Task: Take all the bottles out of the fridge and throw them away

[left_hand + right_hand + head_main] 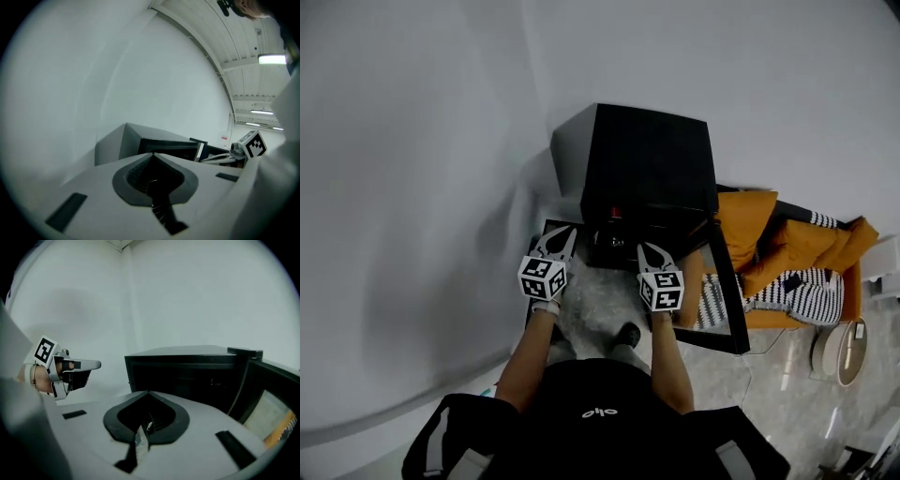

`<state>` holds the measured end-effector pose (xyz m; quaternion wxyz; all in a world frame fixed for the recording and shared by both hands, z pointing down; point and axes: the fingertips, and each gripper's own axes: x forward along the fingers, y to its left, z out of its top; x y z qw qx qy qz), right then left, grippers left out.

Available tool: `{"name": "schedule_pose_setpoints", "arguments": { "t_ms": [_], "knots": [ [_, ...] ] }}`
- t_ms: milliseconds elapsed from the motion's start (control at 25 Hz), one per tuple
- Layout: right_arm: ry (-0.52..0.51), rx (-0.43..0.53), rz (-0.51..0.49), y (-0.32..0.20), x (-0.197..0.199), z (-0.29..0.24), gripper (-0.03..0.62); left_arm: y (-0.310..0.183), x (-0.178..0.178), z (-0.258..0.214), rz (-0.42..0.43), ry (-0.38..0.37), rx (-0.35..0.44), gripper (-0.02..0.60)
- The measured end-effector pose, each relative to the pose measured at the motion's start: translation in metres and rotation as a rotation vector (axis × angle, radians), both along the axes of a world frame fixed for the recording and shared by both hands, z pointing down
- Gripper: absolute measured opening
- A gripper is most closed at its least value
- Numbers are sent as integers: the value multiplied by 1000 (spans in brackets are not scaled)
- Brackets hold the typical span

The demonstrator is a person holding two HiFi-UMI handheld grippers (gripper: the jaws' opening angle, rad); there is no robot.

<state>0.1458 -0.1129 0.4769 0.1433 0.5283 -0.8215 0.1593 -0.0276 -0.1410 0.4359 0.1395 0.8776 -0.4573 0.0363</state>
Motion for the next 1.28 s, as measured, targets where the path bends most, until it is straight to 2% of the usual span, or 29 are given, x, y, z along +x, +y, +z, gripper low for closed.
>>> {"name": "schedule_pose_setpoints", "arguments": {
  "t_ms": [200, 440, 1280],
  "knots": [
    [-13, 39, 80, 15, 52, -32, 9, 3, 37, -28, 49, 3, 22, 6],
    [-26, 92, 141, 20, 84, -56, 9, 5, 72, -37, 118, -7, 35, 6],
    [-14, 117, 169, 19, 112, -67, 9, -4, 106, -33, 150, 4, 30, 6]
  ]
}}
